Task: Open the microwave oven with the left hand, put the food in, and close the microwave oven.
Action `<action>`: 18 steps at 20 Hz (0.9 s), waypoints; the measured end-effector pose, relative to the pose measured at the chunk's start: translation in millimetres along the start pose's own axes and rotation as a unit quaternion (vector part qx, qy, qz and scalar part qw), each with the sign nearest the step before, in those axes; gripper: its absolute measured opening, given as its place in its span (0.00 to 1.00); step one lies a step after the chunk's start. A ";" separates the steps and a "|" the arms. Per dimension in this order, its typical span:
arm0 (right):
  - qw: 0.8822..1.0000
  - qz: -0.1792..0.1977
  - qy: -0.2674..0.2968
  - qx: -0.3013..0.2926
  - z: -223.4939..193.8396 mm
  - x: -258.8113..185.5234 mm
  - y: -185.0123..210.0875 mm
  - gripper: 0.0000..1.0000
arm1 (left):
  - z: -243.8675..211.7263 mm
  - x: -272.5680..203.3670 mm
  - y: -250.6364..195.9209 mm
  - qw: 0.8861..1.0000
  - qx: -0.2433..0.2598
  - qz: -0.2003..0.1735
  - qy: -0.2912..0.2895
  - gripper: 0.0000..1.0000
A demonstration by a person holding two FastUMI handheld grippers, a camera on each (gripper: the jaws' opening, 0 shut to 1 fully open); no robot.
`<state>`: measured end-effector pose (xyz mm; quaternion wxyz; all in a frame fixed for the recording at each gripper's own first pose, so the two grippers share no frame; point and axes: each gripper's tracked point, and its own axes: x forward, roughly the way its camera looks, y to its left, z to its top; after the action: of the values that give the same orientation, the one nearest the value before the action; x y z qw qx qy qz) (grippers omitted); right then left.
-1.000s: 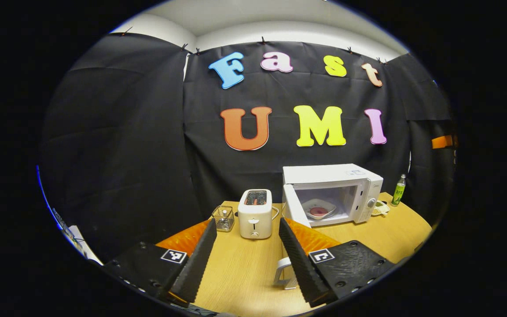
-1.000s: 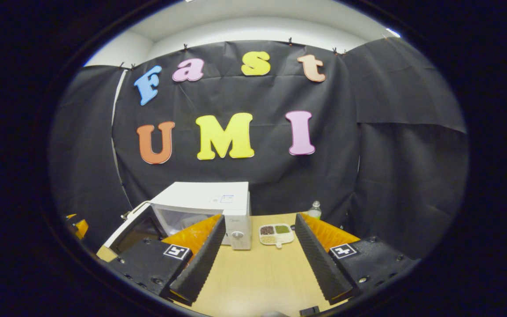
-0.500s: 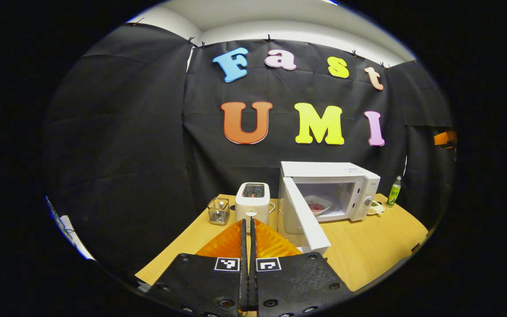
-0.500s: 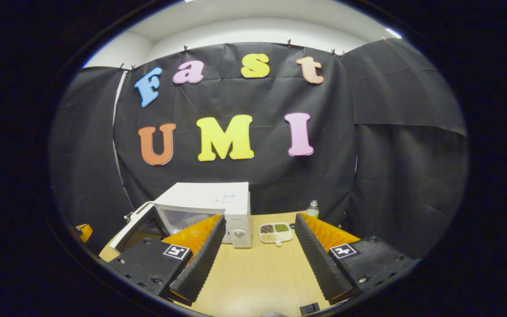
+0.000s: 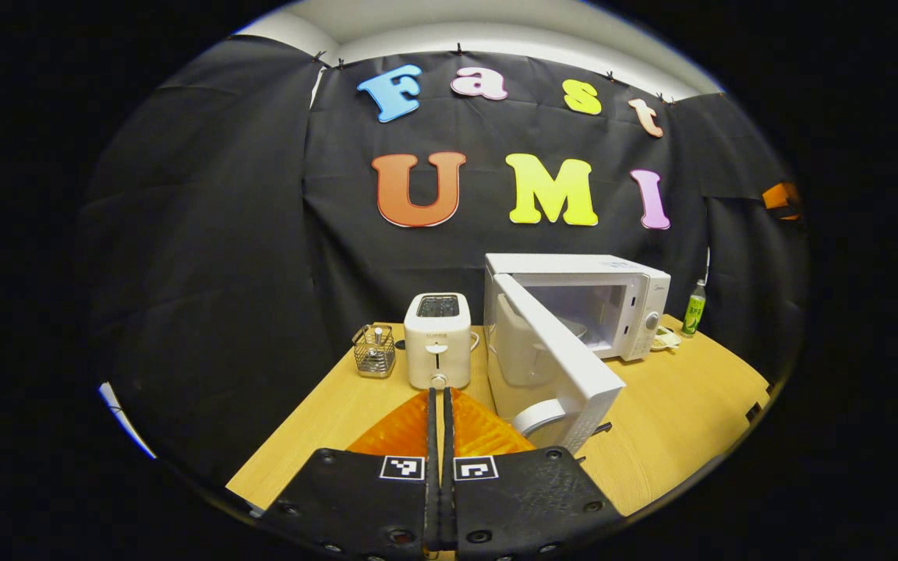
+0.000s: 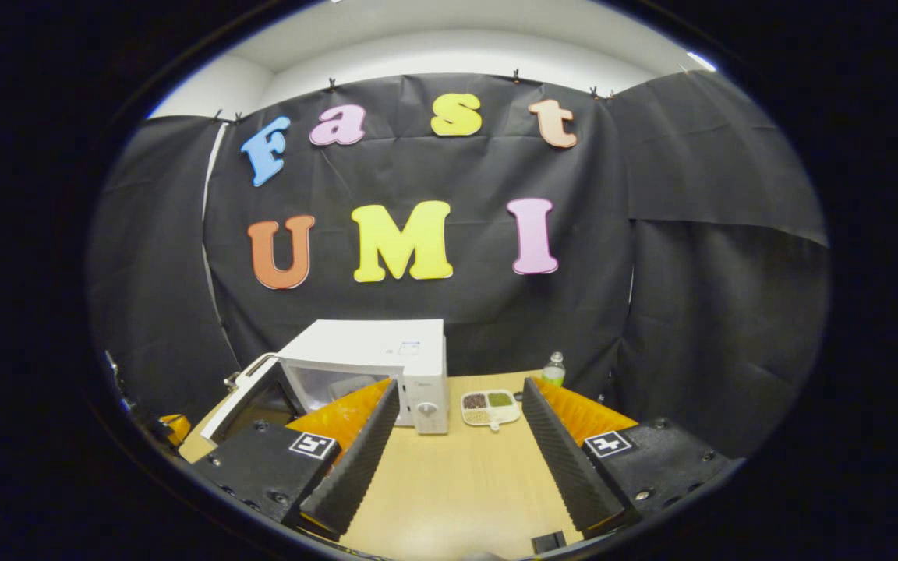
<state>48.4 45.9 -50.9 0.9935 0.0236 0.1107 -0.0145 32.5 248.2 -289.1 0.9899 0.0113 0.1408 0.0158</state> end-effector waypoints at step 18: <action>1.000 -0.010 0.005 -0.009 7.5 -9.0 -20.0 1.00 | -28.6 22.0 -97.2 0.996 -0.029 -0.083 0.031 0.00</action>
<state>40.6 25.8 -42.5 0.9929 0.0139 0.1161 -0.0229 48.5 152.3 -325.2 0.9829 -0.0296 0.1709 -0.0624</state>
